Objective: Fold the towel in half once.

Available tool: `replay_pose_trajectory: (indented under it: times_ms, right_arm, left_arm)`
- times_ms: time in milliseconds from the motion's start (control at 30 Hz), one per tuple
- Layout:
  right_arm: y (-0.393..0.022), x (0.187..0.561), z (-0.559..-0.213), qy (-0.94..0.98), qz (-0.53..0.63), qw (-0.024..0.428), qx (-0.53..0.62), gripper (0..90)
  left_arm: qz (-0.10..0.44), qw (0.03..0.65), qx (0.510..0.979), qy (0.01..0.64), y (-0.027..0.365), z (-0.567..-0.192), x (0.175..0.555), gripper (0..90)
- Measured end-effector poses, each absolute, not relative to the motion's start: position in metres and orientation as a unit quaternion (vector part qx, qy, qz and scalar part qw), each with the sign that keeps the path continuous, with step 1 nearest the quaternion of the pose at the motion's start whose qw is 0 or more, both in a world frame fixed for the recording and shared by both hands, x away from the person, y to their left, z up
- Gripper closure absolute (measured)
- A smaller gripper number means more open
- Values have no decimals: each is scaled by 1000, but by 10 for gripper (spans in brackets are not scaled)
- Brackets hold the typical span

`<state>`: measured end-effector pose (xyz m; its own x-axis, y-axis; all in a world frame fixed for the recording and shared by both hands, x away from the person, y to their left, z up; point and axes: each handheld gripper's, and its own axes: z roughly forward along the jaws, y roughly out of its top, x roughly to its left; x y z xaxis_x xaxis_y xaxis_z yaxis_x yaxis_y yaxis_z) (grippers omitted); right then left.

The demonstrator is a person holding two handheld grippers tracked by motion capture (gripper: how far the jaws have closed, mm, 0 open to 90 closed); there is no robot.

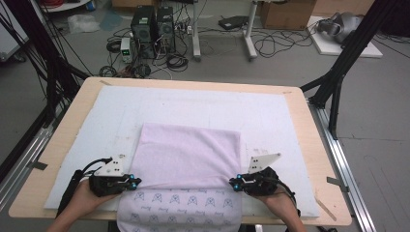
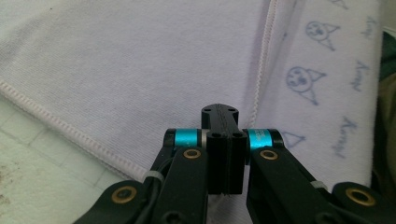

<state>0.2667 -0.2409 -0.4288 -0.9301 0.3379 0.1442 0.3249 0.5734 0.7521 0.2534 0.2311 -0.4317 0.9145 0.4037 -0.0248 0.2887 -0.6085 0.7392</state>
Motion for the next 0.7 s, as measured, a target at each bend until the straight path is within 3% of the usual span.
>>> replay_pose_trajectory:
  times_ms: [133, 267, 333, 700]
  right_arm:
    - [-251, 250, -423, 880, 441, 0, 175, 829]
    - [-257, 248, -416, 866, 466, -12, 178, 707]
    - [-258, 253, -412, 859, 479, -11, 181, 660]
    - [-254, 328, -409, 857, 447, 71, 247, 517]
  left_arm:
    - [67, 408, 892, 180, 235, -424, 238, 896]
    - [75, 422, 883, 192, 236, -416, 240, 720]
    - [84, 427, 878, 198, 236, -411, 246, 676]
    - [129, 430, 851, 272, 225, -406, 327, 592]
